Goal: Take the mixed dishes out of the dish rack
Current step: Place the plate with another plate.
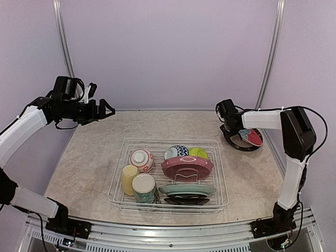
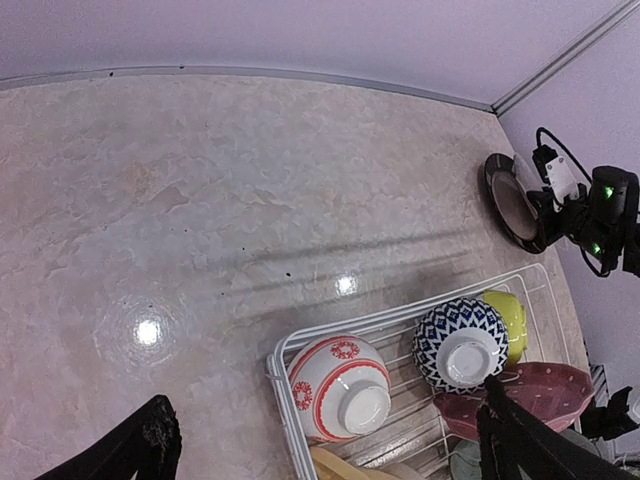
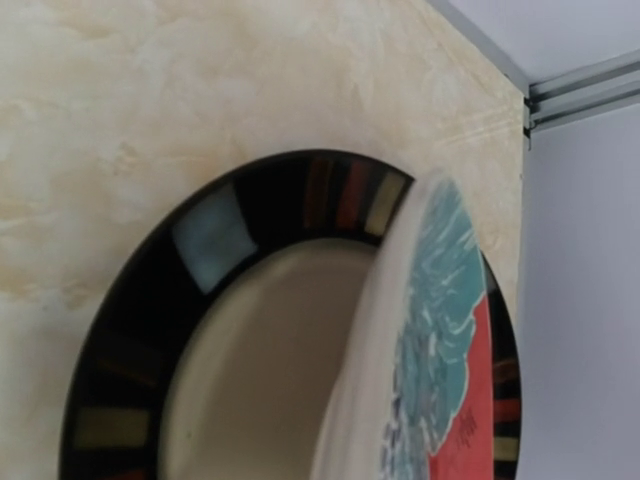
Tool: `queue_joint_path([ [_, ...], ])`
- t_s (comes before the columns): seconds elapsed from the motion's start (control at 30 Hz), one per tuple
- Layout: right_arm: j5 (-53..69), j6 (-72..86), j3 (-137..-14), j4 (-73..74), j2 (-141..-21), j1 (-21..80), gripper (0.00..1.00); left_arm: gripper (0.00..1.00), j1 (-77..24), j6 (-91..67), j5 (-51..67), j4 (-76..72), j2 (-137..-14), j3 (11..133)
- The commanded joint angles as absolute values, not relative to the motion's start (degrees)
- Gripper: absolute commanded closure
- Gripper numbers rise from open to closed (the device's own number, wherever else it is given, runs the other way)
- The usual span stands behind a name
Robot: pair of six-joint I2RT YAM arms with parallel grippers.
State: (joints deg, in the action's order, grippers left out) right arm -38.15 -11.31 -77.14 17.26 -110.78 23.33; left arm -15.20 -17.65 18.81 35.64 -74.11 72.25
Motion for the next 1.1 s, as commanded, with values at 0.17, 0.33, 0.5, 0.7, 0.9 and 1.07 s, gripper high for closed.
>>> queue_joint_path([
  [0.17,-42.47,-13.17,-81.29,13.52,-117.11,22.86,0.94,0.01,-15.49,-17.42,18.61,36.12,-73.46,73.30],
  [0.33,-42.05,-12.98,-81.10,13.19,-118.67,22.85,0.81,0.01,-15.76,-17.32,18.35,36.21,-73.47,73.30],
  [0.5,-40.34,-11.86,-80.94,14.79,-118.55,22.84,0.67,0.01,-15.75,-17.36,18.39,36.21,-73.48,73.30],
  [0.7,-35.85,-9.75,-81.45,17.91,-116.22,22.90,0.48,0.01,-15.88,-17.38,18.40,36.21,-73.47,73.30],
  [0.9,-31.85,-6.40,-82.97,22.82,-111.89,22.76,0.33,0.01,-16.01,-17.27,18.26,36.37,-73.43,73.39],
  [1.07,-29.24,-4.67,-81.77,25.44,-106.27,22.76,0.27,0.01,-16.00,-17.23,18.41,36.42,-73.22,73.47],
])
